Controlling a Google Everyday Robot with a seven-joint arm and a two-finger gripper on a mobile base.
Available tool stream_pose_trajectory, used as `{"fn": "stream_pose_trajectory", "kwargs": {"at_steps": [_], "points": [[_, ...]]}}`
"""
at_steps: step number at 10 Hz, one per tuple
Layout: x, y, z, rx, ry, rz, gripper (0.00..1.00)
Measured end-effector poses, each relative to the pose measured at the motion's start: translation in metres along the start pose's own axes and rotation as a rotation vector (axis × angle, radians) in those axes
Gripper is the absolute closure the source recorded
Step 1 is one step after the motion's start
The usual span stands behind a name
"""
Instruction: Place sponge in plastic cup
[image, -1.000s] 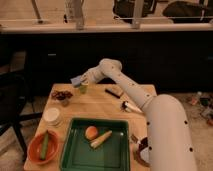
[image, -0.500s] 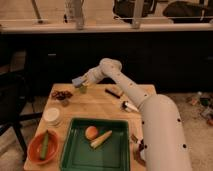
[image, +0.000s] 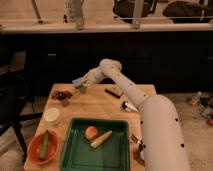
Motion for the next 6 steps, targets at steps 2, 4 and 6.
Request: {"fn": "stream_pose_trajectory", "kwargs": {"at_steps": [2,4,6], "points": [[-0.0001,0.0000,0.0000,0.000,0.000,0.000,0.67],[-0.0006,-0.0001,0.0004,0.000,-0.001,0.000,0.47],[-0.0006,0.0001,0.0007,-0.001,-0.001,0.000,0.27]]}}
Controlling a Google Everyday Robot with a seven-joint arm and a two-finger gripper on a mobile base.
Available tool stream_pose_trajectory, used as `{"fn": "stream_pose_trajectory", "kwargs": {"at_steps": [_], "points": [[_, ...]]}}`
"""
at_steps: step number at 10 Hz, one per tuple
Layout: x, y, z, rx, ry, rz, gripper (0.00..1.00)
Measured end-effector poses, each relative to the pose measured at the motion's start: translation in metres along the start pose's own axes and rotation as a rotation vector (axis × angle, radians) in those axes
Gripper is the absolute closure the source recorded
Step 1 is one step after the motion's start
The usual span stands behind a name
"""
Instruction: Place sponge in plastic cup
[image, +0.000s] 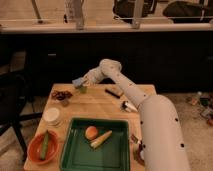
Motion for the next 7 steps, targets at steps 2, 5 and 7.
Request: {"fn": "stream_pose_trajectory", "kwargs": {"at_steps": [2,5,7], "points": [[-0.0001,0.0000,0.0001,0.000,0.000,0.000,0.20],[0.0003,0.0009,0.0009,-0.001,0.000,0.002,0.20],[0.0002,0.0009,0.0009,-0.001,-0.001,0.002,0.20]]}}
